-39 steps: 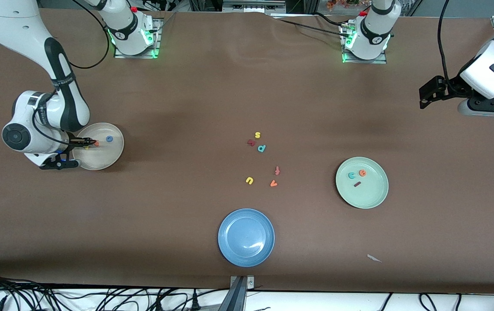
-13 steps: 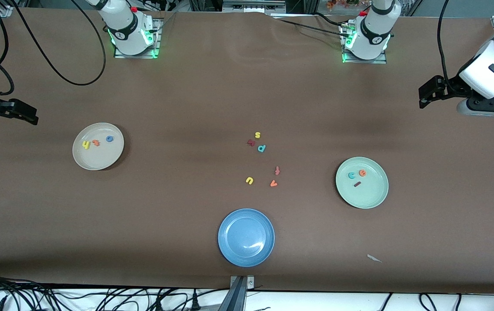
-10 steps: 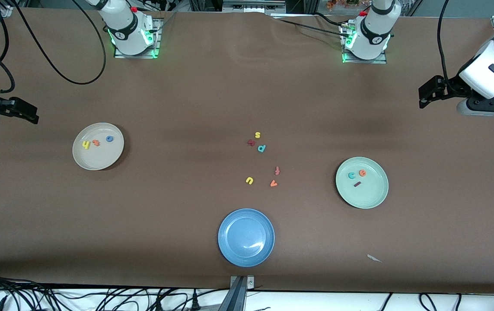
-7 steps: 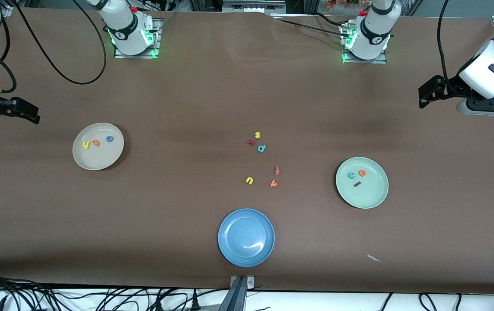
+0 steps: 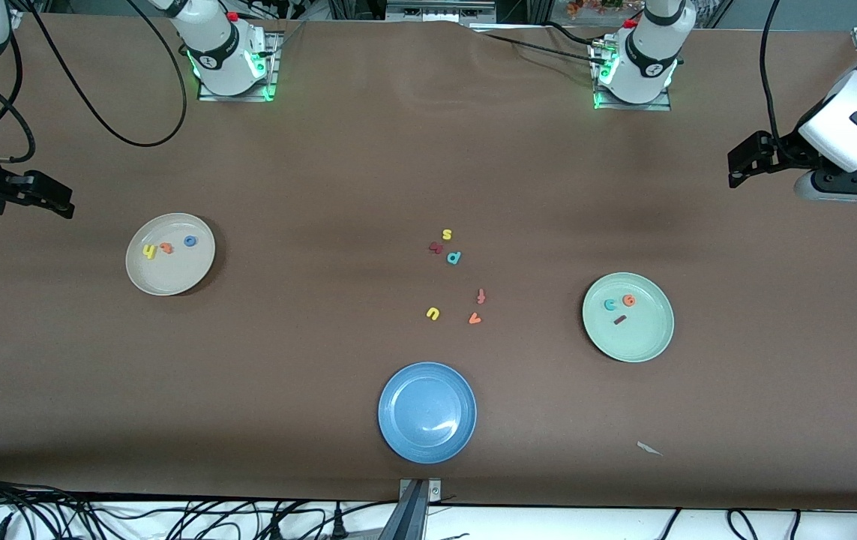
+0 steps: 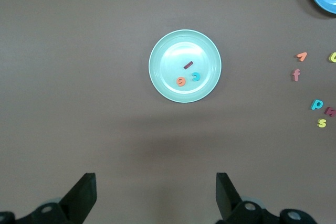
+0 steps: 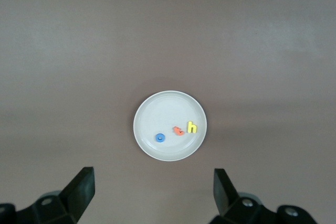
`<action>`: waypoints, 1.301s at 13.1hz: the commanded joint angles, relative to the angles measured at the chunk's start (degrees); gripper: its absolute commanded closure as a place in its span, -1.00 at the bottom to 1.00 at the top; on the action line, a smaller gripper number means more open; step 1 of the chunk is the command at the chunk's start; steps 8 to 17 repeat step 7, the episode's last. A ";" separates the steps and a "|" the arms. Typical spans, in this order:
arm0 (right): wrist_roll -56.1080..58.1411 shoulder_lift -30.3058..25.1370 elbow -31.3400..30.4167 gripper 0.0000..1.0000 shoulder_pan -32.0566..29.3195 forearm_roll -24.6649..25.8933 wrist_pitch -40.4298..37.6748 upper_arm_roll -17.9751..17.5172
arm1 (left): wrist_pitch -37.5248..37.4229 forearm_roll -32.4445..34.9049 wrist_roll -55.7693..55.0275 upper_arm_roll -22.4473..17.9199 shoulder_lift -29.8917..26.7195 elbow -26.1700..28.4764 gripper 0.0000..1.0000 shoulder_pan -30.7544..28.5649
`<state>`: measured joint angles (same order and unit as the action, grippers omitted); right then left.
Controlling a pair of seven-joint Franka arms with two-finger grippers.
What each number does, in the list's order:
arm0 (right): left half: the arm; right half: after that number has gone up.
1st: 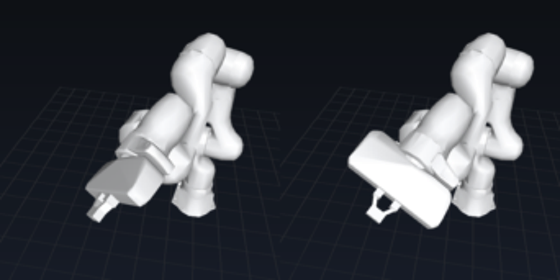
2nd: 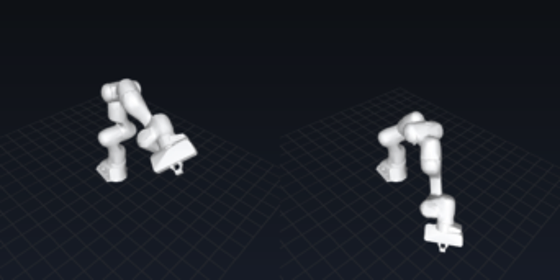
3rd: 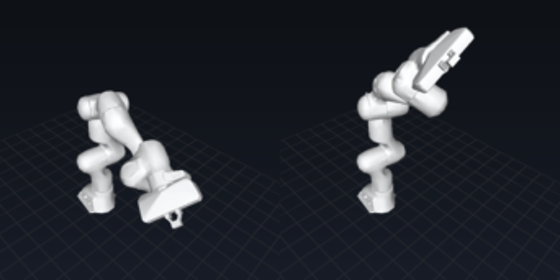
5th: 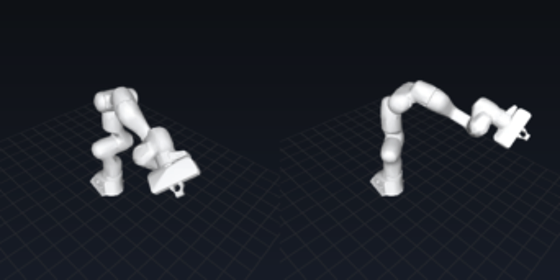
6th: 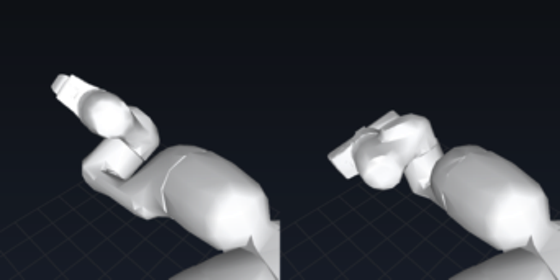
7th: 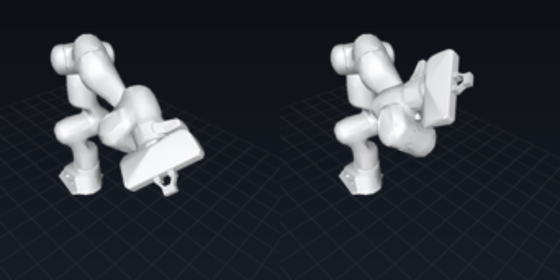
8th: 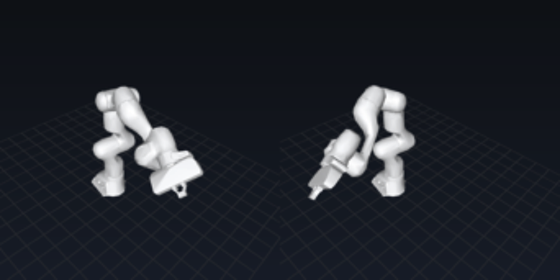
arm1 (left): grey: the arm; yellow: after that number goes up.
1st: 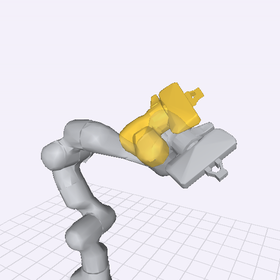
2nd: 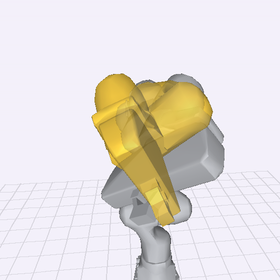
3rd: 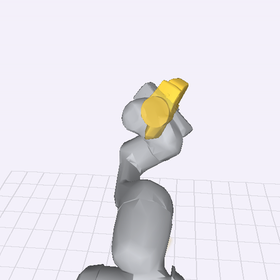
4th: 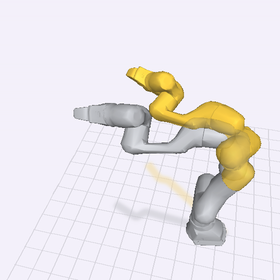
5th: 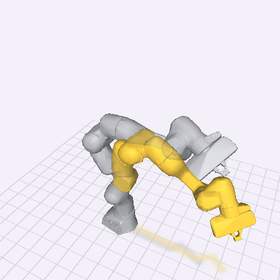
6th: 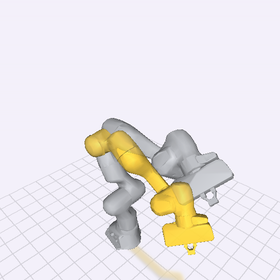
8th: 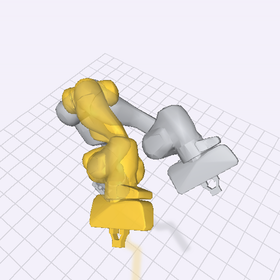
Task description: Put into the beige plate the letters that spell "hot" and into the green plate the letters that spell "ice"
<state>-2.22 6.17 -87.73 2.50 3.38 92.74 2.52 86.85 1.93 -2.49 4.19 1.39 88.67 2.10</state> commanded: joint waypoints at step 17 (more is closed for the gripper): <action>-1.21 -0.10 -0.69 -0.99 -0.04 -4.25 -0.19 -0.06 | -0.98 -1.14 -0.58 -0.32 -0.68 0.37 -1.00 -0.17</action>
